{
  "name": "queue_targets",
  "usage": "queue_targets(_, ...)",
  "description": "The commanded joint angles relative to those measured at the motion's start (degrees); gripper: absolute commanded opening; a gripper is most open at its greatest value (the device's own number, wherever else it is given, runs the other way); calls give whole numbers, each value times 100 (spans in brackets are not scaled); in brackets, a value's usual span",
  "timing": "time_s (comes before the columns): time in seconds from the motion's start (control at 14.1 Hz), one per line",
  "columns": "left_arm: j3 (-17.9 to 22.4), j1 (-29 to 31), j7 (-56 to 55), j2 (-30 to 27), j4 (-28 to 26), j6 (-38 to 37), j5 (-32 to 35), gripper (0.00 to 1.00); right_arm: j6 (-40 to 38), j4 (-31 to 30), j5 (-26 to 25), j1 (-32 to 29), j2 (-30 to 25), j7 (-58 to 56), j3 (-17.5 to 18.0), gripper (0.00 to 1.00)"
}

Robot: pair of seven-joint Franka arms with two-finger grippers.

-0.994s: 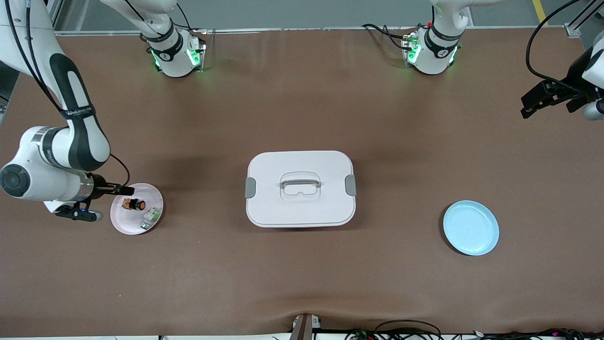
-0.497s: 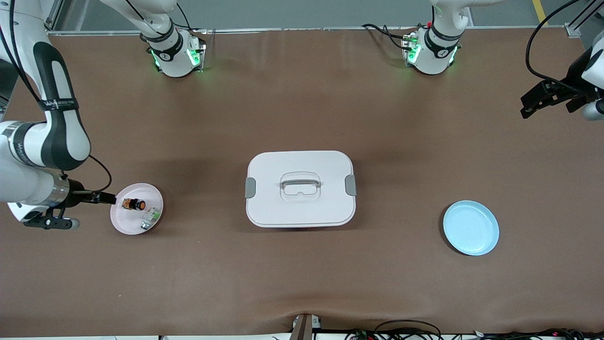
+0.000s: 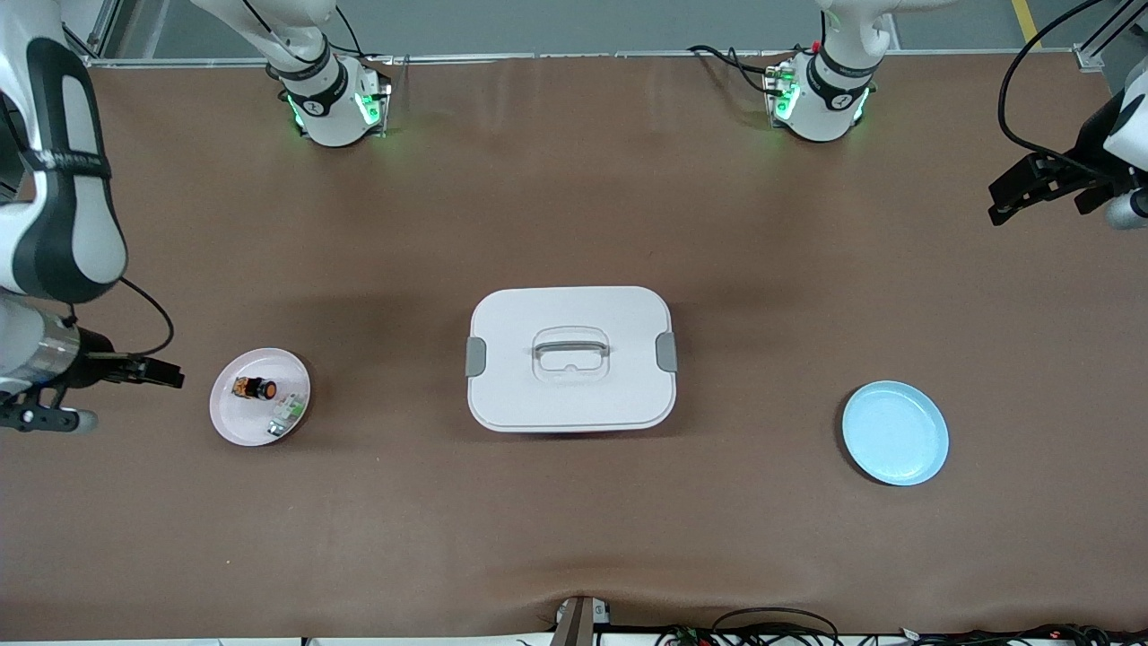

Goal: Transfer orange switch to right arm and place

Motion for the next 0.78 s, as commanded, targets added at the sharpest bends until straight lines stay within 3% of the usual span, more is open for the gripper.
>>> queue_targets(0.0, 36, -37, 102, -66, -8, -67, -59, 100, -486, -219, 62, -79, -549, 341, 85, 100)
queue_targets(0.5, 36, -37, 111, -66, -26, -76, -59, 100, -445, -1272, 71, 35, -1981, 457, 94, 100)
queue_targets(0.71, 28, -37, 102, -93, -35, -111, -67, 100, 308, -2237, 71, 114, -2640, 448, 94, 100)
